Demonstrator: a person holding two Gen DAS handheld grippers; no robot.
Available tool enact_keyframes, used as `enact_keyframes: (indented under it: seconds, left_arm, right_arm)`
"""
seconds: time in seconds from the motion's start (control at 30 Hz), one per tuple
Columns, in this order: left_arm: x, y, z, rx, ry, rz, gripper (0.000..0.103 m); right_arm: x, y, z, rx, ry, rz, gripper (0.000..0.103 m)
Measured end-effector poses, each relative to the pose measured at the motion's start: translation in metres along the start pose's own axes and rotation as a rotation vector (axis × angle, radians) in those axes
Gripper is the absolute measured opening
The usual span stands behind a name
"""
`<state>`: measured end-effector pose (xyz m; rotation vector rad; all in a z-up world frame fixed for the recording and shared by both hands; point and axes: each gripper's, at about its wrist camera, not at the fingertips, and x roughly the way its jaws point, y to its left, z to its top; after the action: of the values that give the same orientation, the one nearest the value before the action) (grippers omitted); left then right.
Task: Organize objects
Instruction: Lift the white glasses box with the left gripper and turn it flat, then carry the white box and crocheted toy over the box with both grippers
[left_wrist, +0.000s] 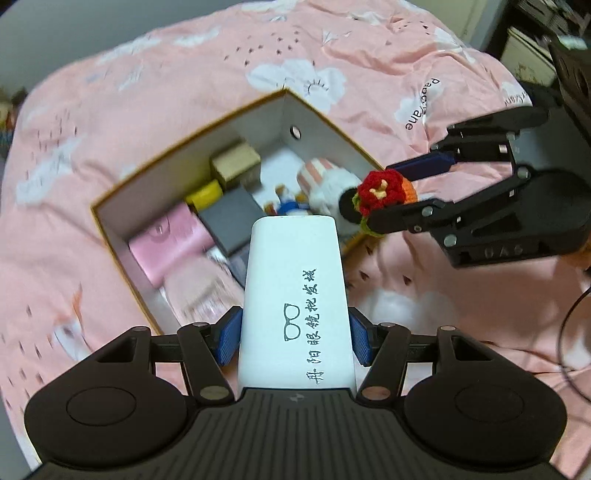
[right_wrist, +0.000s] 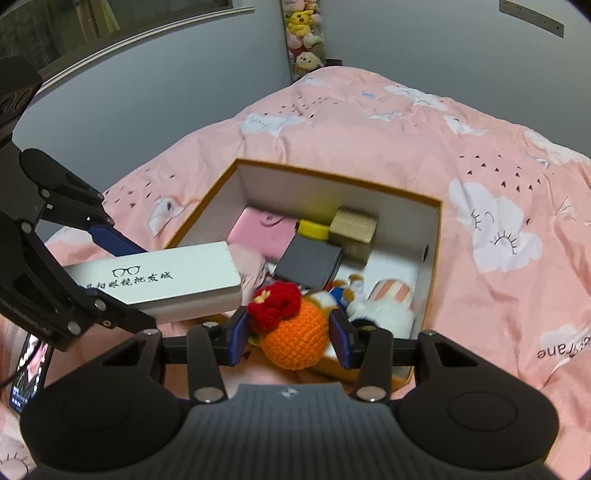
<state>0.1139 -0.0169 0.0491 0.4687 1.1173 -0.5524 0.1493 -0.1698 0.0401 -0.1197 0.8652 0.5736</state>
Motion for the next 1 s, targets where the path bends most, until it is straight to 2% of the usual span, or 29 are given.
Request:
enact_keyframes:
  seconds: [0.2, 0.5, 0.6, 0.77, 0.9, 1.0]
  left_arm:
    - [0.026, -0.001, 0.024, 0.155, -0.031, 0.073, 0.068]
    - [0.080, -0.003, 0.061, 0.347, -0.041, 0.104, 0.068]
    - [0.101, -0.009, 0.071, 0.451, -0.031, 0.124, 0.068]
    - [0.128, -0.013, 0.083, 0.573, -0.032, 0.106, 0.068]
    - [0.147, -0.013, 0.093, 0.644, -0.037, 0.134, 0.068]
    - [0.157, -0.010, 0.099, 0.659, -0.043, 0.145, 0.068]
  right_arm:
    - [0.011, -0.021, 0.020, 0.027, 0.008, -0.048, 0.048]
    - [0.030, -0.061, 0.038, 0.119, 0.032, -0.071, 0.048]
    - [0.035, -0.070, 0.041, 0.139, 0.038, -0.071, 0.048]
    - [0.044, -0.079, 0.046, 0.137, 0.043, -0.077, 0.048]
    - [0.050, -0.087, 0.048, 0.148, 0.044, -0.076, 0.048]
    - [0.053, -0.090, 0.047, 0.151, 0.047, -0.071, 0.048]
